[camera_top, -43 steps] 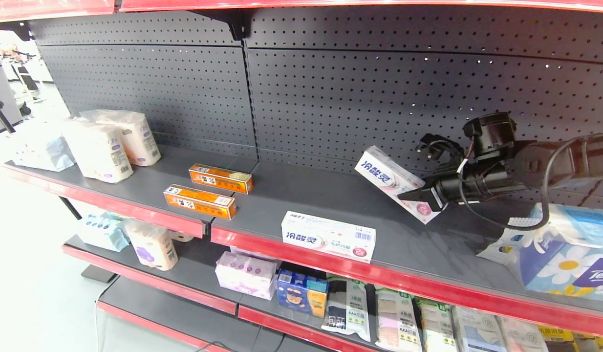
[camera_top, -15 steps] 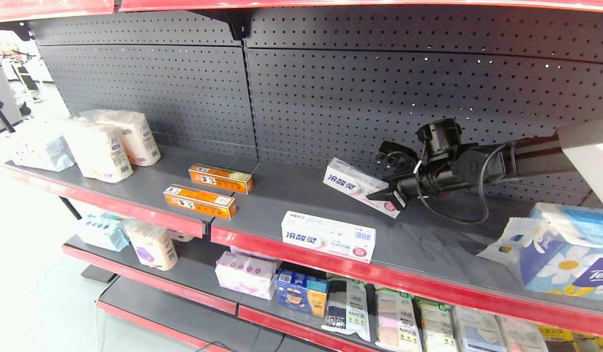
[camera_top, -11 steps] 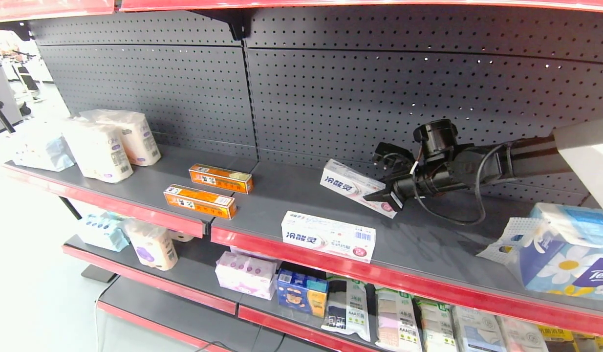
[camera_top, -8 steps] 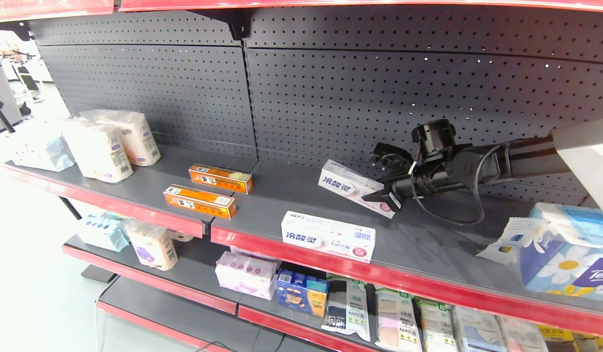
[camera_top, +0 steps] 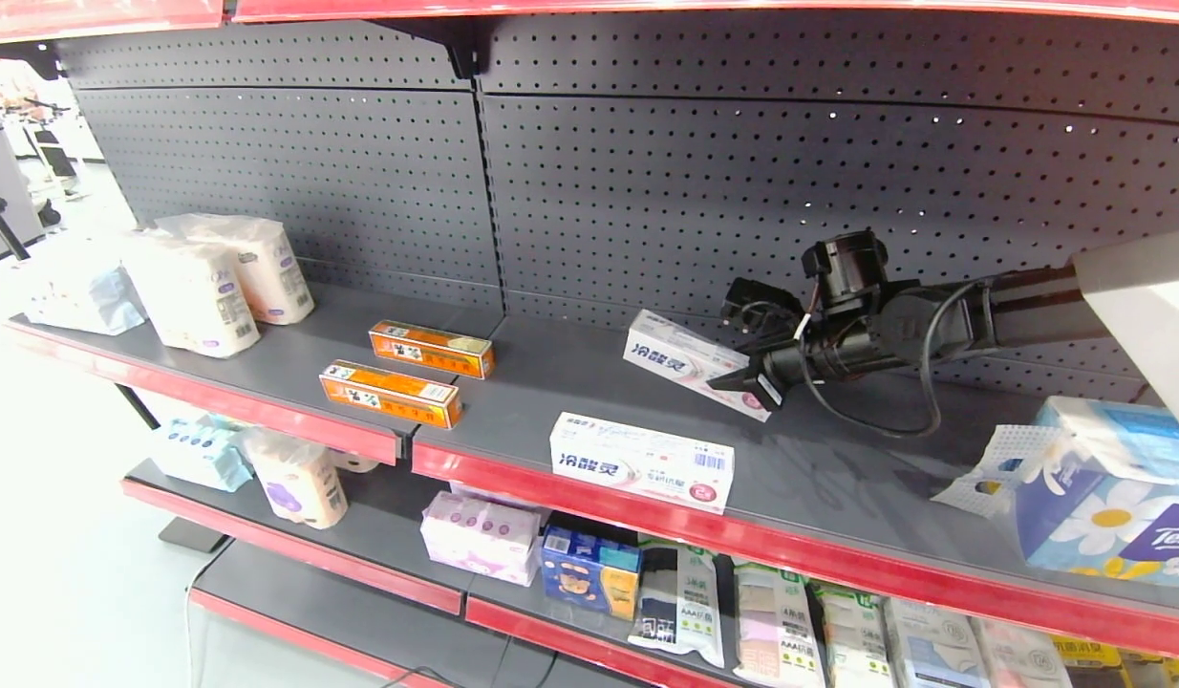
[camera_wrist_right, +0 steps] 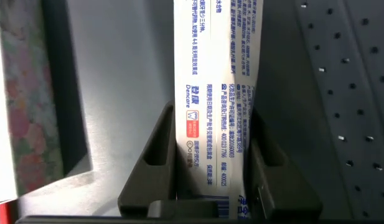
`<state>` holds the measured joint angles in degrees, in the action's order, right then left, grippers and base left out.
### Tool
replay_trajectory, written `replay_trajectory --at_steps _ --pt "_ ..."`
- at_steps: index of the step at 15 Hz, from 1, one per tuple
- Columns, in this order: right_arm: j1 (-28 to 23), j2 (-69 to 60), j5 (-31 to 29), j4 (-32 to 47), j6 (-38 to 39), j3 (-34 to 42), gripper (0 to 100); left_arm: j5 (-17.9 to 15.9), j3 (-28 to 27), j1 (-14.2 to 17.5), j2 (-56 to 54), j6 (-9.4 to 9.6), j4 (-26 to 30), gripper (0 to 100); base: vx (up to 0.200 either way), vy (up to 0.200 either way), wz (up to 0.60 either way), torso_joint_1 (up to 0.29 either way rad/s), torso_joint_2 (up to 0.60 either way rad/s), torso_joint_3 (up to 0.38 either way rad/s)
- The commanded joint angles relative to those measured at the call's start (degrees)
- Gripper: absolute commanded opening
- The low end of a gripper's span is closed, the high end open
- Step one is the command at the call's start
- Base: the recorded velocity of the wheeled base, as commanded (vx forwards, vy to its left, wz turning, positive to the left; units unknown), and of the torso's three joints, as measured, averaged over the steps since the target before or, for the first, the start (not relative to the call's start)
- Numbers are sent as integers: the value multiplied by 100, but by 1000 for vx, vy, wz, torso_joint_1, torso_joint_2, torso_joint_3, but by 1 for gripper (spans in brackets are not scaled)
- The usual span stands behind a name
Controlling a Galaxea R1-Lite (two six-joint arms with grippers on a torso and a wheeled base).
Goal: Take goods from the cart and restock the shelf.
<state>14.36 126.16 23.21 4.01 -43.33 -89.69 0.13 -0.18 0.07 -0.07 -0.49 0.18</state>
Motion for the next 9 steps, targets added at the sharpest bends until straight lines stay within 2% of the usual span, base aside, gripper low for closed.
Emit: replay_trajectory --at_steps 1,9 --pt "14 5 -27 -6 -18 -14 0 4 1 1 7 -4 -1 100 0 0 0 0 0 0" --pt "41 31 -177 -67 -291 30 0 4 1 1 7 -4 -1 100 0 0 0 0 0 0"
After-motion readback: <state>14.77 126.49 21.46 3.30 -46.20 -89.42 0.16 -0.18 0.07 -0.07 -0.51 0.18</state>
